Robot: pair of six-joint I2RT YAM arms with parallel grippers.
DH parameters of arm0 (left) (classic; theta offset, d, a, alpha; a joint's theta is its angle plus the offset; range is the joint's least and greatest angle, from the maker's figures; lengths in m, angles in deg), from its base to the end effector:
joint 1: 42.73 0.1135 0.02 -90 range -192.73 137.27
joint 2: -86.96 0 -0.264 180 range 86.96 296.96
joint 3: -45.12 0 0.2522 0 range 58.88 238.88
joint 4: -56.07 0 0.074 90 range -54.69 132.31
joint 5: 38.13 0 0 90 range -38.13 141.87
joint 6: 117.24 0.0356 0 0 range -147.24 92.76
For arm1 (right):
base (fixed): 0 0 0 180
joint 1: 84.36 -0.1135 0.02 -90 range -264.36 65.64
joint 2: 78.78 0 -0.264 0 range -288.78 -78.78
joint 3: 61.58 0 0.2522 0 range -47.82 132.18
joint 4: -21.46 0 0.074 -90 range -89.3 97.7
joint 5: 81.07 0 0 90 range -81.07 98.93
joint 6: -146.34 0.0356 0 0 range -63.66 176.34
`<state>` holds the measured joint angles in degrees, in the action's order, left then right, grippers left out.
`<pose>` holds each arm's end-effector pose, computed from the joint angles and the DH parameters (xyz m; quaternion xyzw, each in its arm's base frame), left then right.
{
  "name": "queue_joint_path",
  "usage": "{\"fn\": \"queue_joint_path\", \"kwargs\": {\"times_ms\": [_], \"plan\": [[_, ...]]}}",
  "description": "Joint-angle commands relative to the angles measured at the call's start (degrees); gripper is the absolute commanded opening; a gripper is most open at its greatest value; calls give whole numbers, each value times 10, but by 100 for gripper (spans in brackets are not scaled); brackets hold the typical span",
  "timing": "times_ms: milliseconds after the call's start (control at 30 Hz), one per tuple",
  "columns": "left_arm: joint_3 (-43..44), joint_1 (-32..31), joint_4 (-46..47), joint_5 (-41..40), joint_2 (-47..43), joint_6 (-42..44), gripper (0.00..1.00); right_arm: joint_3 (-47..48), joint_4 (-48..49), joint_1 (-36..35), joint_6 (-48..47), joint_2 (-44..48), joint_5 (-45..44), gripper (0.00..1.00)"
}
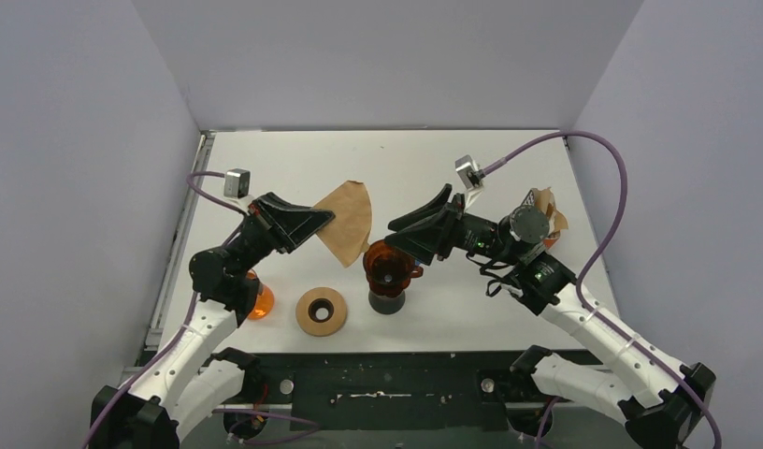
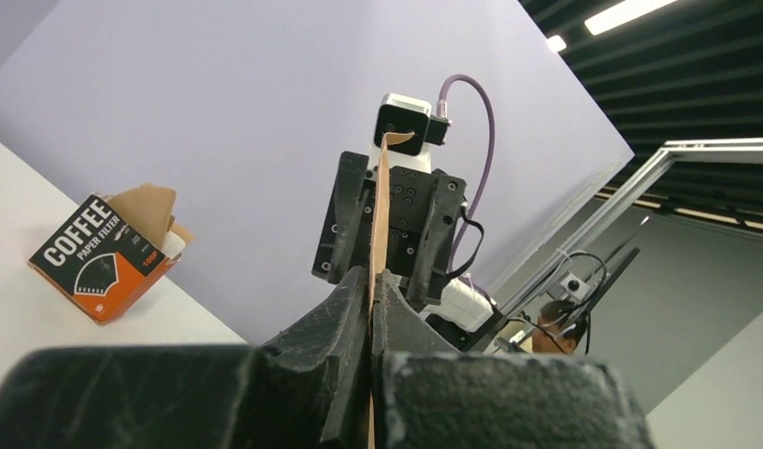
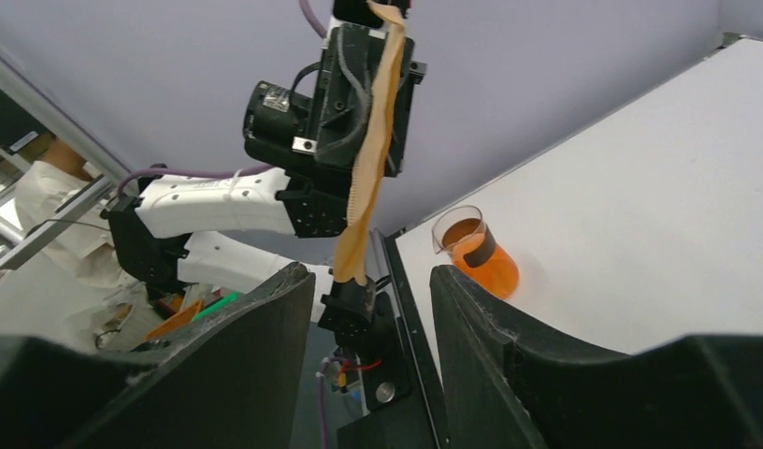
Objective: Place the coffee filter in the dripper
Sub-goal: Pick up the coffee filter from the coffee filter holder.
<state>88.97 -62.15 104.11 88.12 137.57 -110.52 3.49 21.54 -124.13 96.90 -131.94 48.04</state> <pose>0.1629 -0.0797 0.3556 0.0332 0.4826 -0.7563 0.4405 0.1454 0.1502 0.3979 -0.2560 0.5949 0.6333 0.4237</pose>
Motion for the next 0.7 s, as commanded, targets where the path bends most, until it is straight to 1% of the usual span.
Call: {"fn": "queue_joint_path", "kwargs": {"times_ms": [0, 167, 367, 500, 667], "plan": [[-2, 3, 10, -34, 3, 9, 0, -7, 109, 1, 43, -16, 45, 47], [-1, 3, 9, -41, 11, 4, 0, -17, 145, 0, 65, -34, 47, 42], [-4, 3, 41, -42, 25, -19, 0, -19, 173, -4, 77, -57, 48, 39], [-4, 3, 50, -42, 29, -24, 0, -19, 180, -12, 73, -72, 42, 38], [-3, 3, 57, -41, 30, -30, 0, -18, 189, -17, 73, -86, 41, 33]]}}
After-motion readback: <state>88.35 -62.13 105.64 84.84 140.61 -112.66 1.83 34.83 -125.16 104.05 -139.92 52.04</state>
